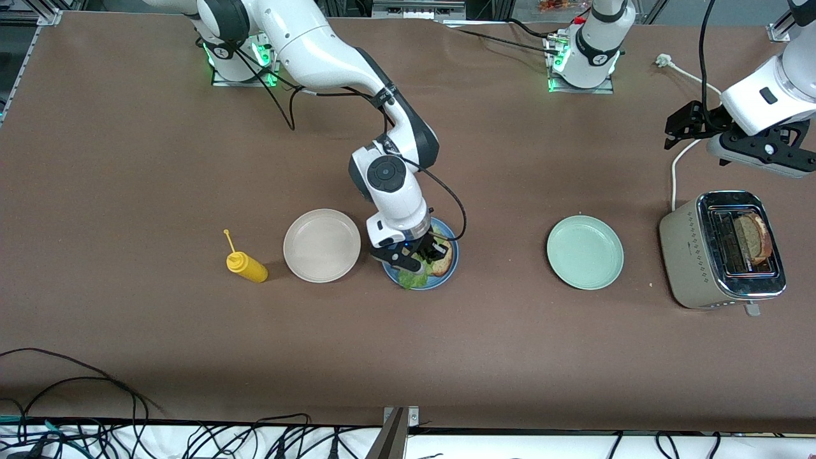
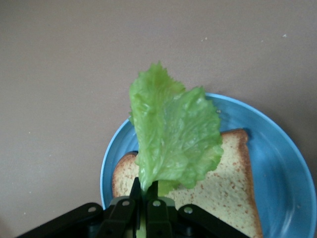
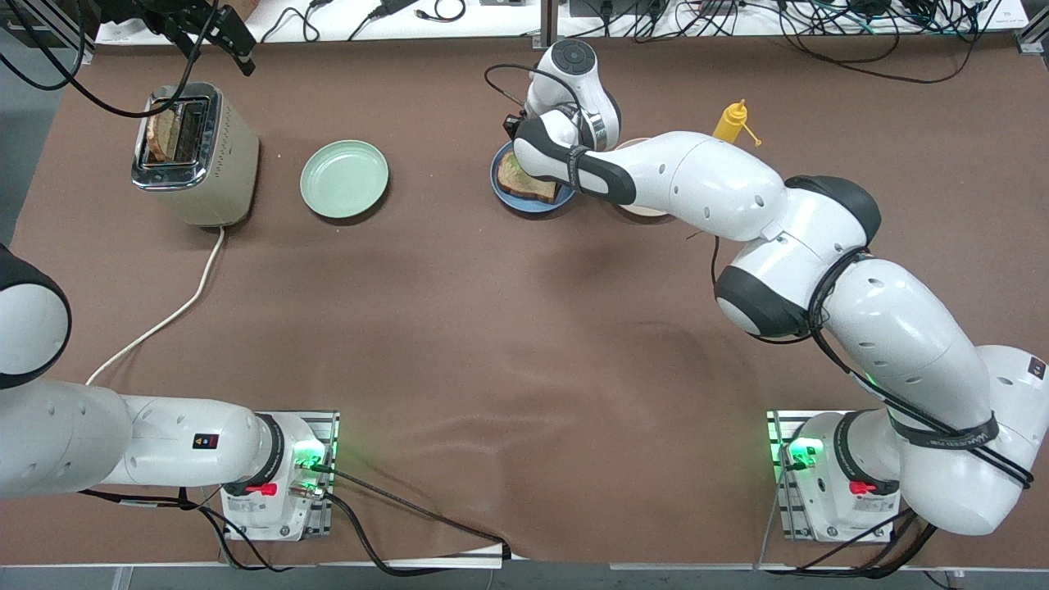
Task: Make sandwich in blue plate with both arms
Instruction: 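Lower the lettuce onto the bread and open the right gripper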
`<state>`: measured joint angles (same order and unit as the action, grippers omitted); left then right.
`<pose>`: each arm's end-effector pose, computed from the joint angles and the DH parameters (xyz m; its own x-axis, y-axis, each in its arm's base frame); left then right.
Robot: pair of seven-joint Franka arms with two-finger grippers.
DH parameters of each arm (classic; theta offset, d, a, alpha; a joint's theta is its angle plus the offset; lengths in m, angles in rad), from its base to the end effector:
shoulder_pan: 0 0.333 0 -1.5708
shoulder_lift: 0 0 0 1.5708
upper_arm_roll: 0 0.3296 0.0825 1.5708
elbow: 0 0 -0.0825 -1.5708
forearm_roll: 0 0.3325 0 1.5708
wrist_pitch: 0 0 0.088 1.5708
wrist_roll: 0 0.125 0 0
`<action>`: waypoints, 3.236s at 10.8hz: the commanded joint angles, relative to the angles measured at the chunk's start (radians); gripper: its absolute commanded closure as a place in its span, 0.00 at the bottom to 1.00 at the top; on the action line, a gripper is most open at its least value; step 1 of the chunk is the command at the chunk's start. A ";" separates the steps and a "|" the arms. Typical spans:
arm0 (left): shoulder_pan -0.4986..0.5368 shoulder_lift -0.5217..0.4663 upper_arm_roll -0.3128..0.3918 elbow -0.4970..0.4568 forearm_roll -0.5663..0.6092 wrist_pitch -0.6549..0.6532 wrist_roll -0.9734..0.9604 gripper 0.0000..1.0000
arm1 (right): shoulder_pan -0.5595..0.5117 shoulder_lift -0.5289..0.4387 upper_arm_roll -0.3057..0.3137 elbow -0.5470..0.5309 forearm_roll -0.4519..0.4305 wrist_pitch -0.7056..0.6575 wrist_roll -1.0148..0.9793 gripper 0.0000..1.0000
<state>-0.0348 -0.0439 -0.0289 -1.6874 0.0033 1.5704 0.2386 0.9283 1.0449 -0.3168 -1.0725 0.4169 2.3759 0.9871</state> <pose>0.4832 -0.0307 0.5929 0.9520 -0.2974 -0.0721 -0.2973 -0.9547 0.0128 0.5681 0.5254 0.2461 0.8955 -0.4367 0.0860 -0.3956 -0.8695 -0.2958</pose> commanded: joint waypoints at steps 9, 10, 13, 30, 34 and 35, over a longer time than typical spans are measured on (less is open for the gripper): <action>0.003 0.009 0.001 0.031 -0.003 -0.020 -0.001 0.00 | -0.016 -0.118 0.071 -0.174 -0.023 -0.064 -0.076 1.00; 0.010 0.009 0.003 0.031 -0.034 -0.020 -0.002 0.00 | -0.017 -0.155 0.074 -0.217 -0.023 -0.067 -0.085 1.00; 0.065 0.016 0.003 0.031 -0.101 -0.020 0.001 0.00 | -0.019 -0.160 0.074 -0.211 -0.024 -0.098 -0.085 1.00; 0.064 0.022 -0.005 0.032 -0.072 -0.020 -0.009 0.00 | -0.025 -0.166 0.073 -0.153 -0.046 -0.193 -0.090 0.00; 0.062 0.022 -0.005 0.032 -0.072 -0.020 -0.010 0.00 | -0.025 -0.171 0.065 -0.129 -0.041 -0.202 -0.084 0.00; 0.062 0.022 -0.003 0.032 -0.074 -0.020 -0.010 0.00 | -0.025 -0.171 0.062 -0.126 -0.041 -0.207 -0.085 0.00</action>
<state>0.0257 -0.0307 -0.0290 -1.6822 -0.0770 1.5704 0.2361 0.9119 0.8823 -0.2597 -1.2144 0.3803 2.1884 0.8982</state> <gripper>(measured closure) 0.000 0.220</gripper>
